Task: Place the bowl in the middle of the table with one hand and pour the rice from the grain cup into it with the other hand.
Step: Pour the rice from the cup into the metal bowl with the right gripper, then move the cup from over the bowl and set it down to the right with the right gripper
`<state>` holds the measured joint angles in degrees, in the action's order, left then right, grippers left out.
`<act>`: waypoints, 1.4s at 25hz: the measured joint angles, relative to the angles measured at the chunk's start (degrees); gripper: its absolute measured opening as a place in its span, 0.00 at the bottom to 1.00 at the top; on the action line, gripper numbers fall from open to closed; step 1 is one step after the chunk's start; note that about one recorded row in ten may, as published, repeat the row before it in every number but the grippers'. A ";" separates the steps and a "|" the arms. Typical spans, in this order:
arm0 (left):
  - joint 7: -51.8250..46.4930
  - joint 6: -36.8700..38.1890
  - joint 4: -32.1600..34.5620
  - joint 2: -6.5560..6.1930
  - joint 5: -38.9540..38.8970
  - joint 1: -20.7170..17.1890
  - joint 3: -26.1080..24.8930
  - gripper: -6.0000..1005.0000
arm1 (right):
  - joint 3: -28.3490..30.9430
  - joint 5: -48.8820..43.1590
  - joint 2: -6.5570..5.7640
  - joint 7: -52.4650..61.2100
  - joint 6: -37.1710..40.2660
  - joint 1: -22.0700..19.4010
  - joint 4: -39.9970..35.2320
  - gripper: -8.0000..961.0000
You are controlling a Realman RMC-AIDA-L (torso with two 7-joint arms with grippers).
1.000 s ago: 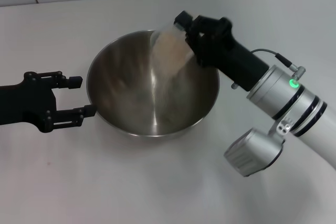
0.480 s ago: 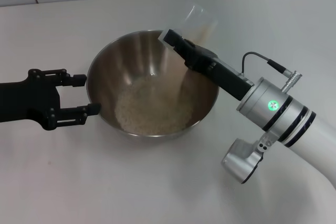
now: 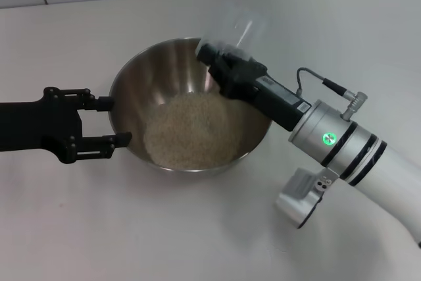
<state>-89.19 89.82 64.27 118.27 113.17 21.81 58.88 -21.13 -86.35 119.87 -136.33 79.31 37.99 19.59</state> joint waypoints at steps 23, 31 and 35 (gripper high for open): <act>-0.08 0.08 1.30 0.29 -0.60 0.04 0.55 0.70 | 42.62 -5.83 -0.87 117.27 -3.92 -13.13 5.56 0.09; -0.10 -0.03 1.30 0.29 -0.60 0.18 0.61 0.70 | 41.37 -16.08 -0.72 136.46 -21.34 -7.72 -6.37 0.10; -0.10 -0.14 1.30 0.30 -0.60 0.23 0.61 0.70 | 41.36 -20.63 -0.71 137.99 -25.37 -6.70 -7.18 0.10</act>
<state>-89.29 89.68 65.57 118.56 112.57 22.04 59.49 20.23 -106.99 119.16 1.66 53.95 31.29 12.41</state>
